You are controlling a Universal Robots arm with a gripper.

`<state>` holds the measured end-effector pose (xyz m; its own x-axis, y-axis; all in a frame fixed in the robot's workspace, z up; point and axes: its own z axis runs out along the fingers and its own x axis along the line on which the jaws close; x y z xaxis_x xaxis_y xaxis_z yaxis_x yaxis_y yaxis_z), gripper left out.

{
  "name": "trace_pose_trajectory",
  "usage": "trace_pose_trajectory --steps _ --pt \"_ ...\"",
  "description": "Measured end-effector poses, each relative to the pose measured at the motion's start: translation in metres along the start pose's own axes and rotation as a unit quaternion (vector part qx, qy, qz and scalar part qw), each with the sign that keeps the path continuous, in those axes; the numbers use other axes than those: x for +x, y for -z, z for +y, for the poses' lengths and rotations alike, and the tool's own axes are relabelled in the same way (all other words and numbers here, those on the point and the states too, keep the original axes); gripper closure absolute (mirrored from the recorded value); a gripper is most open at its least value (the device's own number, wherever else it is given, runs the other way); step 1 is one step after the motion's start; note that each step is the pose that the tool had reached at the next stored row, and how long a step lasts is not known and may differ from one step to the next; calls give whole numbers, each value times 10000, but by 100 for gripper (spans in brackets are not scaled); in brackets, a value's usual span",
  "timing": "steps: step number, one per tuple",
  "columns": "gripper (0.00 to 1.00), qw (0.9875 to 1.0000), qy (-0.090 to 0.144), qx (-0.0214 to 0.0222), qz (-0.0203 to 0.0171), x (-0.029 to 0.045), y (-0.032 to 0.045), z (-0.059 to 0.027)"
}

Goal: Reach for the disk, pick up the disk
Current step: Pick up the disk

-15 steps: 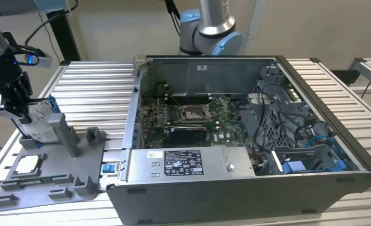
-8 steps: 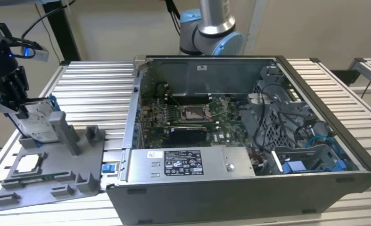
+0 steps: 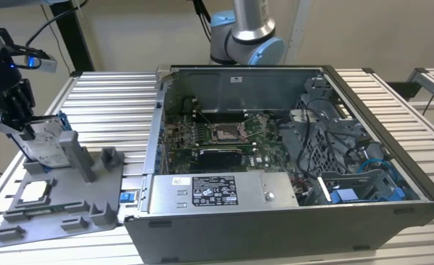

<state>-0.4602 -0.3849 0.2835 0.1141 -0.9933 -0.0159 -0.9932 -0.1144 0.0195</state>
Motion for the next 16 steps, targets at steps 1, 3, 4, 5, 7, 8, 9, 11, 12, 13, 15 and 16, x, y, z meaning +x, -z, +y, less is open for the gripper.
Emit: trace_pose_trajectory --steps 1,3,4,5,7,8,9,11,12,13,15,16 --pt "100 10000 1 5 -3 0 -5 0" --pt "100 10000 1 5 -4 0 -6 0" --pt "100 10000 1 5 -4 0 -6 0" --pt "100 10000 1 5 -4 0 -6 0" --pt "0 10000 1 15 -7 -1 -14 -2" --pt "0 10000 1 12 -6 0 -18 -2" --pt "0 10000 1 9 -5 0 -25 -2" --pt "0 10000 1 7 -4 1 -59 -2" --pt "0 10000 1 6 -4 1 -74 -2" --pt "0 10000 1 6 -4 1 -93 -2" --pt "0 10000 0 5 -4 2 -130 -3" --pt "0 10000 1 5 -4 2 -148 -3"
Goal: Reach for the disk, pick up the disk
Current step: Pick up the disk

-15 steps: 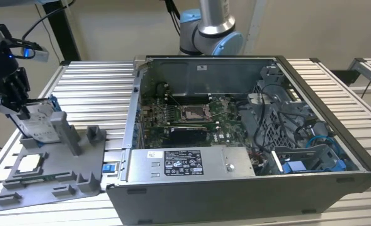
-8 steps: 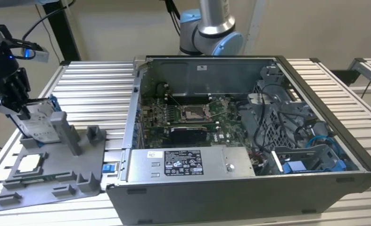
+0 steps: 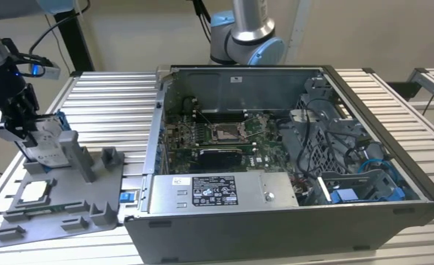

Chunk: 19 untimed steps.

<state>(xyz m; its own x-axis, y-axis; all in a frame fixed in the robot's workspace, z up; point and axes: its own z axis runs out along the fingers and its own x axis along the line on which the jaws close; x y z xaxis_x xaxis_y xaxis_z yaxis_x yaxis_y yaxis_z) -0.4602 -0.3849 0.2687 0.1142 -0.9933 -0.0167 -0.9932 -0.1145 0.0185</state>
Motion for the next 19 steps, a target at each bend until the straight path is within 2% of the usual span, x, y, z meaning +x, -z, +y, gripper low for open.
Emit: trace_pose_trajectory --steps 5,10,11,19 --pt "0 10000 0 -1 0 0 -42 2" --pt "0 10000 0 -1 0 0 -46 2" --pt "100 10000 0 -1 0 0 -46 2" --pt "100 10000 0 -2 0 0 -51 2"
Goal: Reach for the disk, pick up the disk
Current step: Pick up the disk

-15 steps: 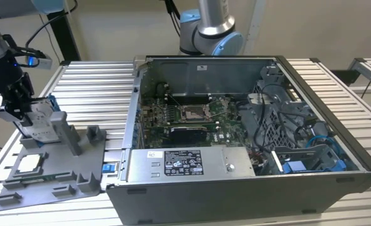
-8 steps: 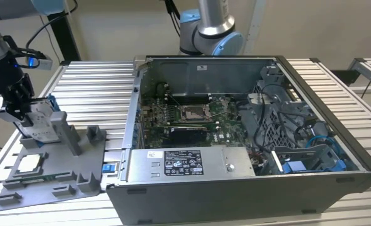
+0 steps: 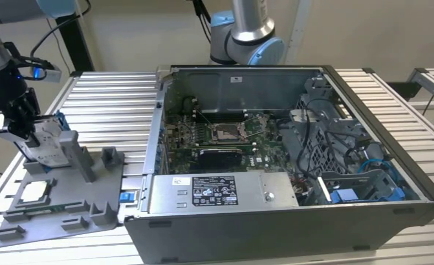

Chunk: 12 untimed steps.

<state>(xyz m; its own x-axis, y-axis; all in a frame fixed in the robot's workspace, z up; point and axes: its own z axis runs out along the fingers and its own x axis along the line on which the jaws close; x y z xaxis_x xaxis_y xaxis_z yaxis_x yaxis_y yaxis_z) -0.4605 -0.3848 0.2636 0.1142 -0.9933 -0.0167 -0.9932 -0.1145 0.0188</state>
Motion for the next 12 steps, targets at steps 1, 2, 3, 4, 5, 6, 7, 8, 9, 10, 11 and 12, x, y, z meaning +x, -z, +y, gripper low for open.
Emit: trace_pose_trajectory --steps 1,2,3,4,5,6,7,8,9,10,11,12 --pt "100 10000 0 0 0 0 -1 0" --pt "100 10000 0 0 0 0 -1 0" --pt "100 10000 0 0 0 0 -2 0" --pt "100 10000 0 0 0 0 -3 0" --pt "100 10000 0 0 0 0 -3 0" --pt "100 10000 0 0 0 0 -4 0" --pt "100 10000 0 0 0 0 -4 0" --pt "100 10000 0 0 0 0 -5 0" --pt "100 10000 0 0 0 0 -5 0" --pt "100 10000 0 0 0 0 -6 0" --pt "100 10000 0 0 0 0 -7 0" --pt "100 10000 0 0 0 0 -8 0"
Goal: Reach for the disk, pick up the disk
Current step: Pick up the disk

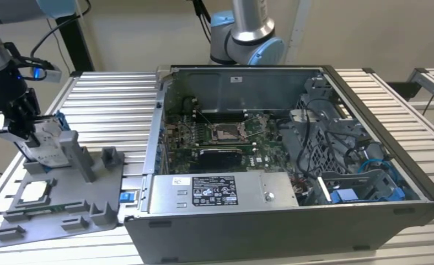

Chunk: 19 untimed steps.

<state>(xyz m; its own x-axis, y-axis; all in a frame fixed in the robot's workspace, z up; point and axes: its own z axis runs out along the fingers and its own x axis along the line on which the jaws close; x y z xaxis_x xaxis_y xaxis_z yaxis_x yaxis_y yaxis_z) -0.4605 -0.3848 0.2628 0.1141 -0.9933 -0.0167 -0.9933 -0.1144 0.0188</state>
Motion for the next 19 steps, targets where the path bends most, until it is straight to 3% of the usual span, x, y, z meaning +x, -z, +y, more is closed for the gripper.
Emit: trace_pose_trajectory --steps 4,19 --pt "100 10000 0 6 -3 -1 30 0" --pt "100 10000 0 1 0 -10 592 11"
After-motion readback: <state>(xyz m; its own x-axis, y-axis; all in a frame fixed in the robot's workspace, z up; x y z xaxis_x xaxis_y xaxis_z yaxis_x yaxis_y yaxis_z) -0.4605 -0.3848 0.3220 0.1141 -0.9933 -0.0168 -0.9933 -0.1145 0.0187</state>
